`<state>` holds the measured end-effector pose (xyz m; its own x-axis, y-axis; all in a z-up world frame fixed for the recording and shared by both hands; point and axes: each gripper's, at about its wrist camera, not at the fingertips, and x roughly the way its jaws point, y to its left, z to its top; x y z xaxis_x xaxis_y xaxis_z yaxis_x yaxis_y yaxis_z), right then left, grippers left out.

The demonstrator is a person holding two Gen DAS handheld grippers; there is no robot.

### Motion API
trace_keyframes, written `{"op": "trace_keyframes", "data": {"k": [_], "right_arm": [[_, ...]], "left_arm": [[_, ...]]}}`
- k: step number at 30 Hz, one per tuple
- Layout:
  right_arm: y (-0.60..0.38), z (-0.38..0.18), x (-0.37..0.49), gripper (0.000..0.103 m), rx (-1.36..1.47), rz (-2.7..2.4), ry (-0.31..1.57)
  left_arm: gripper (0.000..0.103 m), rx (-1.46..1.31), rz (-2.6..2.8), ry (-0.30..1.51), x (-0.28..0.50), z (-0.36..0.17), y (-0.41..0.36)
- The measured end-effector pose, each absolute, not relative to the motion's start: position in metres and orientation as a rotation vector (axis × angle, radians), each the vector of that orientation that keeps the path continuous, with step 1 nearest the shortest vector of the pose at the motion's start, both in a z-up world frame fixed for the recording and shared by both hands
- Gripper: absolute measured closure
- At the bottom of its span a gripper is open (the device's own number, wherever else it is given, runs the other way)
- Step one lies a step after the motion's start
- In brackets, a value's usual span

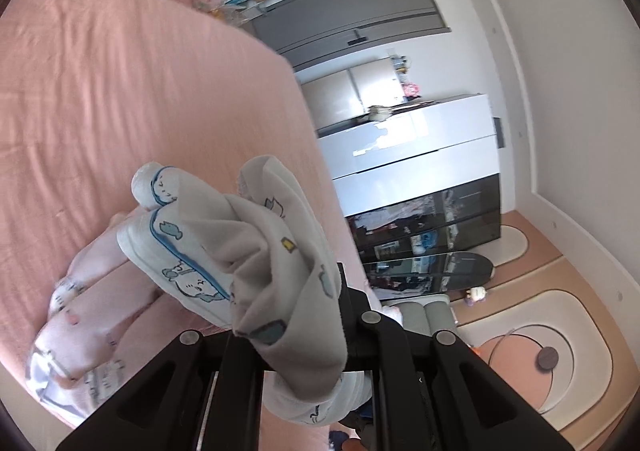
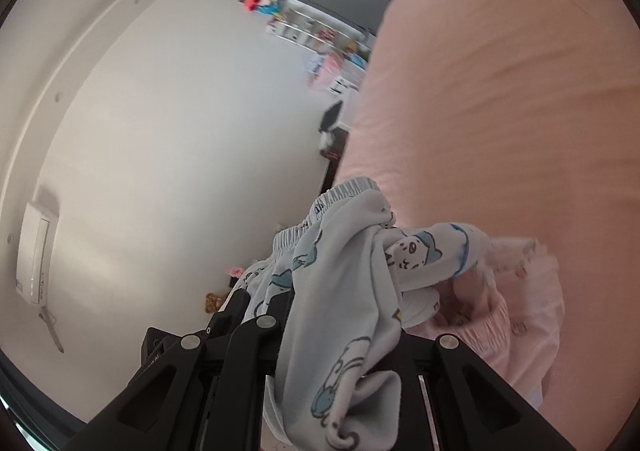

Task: Fold clothes
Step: 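Lower the pants onto the pink clothes with both grippers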

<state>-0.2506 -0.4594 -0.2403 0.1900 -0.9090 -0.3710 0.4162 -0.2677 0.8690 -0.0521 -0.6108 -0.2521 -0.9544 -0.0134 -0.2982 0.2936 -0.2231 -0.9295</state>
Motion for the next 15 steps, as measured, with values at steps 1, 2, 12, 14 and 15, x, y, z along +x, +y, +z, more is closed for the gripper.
{"op": "trace_keyframes", "data": {"k": [1, 2, 12, 14, 15], "right_arm": [[-0.457, -0.249, -0.249, 0.092, 1.274, -1.396, -0.538], [-0.455, -0.257, -0.247, 0.092, 1.294, -1.394, -0.53], [-0.445, -0.289, -0.24, 0.084, 1.405, -1.391, -0.439], [-0.443, -0.29, -0.241, 0.076, 1.421, -1.411, -0.408], [-0.442, -0.29, -0.243, 0.074, 1.43, -1.423, -0.394]], "left_arm": [[0.094, 0.342, -2.256, 1.838, -0.048, -0.262, -0.61], [0.094, 0.342, -2.223, 1.859, -0.044, -0.271, -0.61], [0.093, 0.444, -2.093, 1.886, -0.023, -0.297, -0.605], [0.082, 0.523, -2.065, 1.841, -0.024, -0.3, -0.605], [0.078, 0.57, -2.049, 1.814, -0.025, -0.301, -0.605]]}}
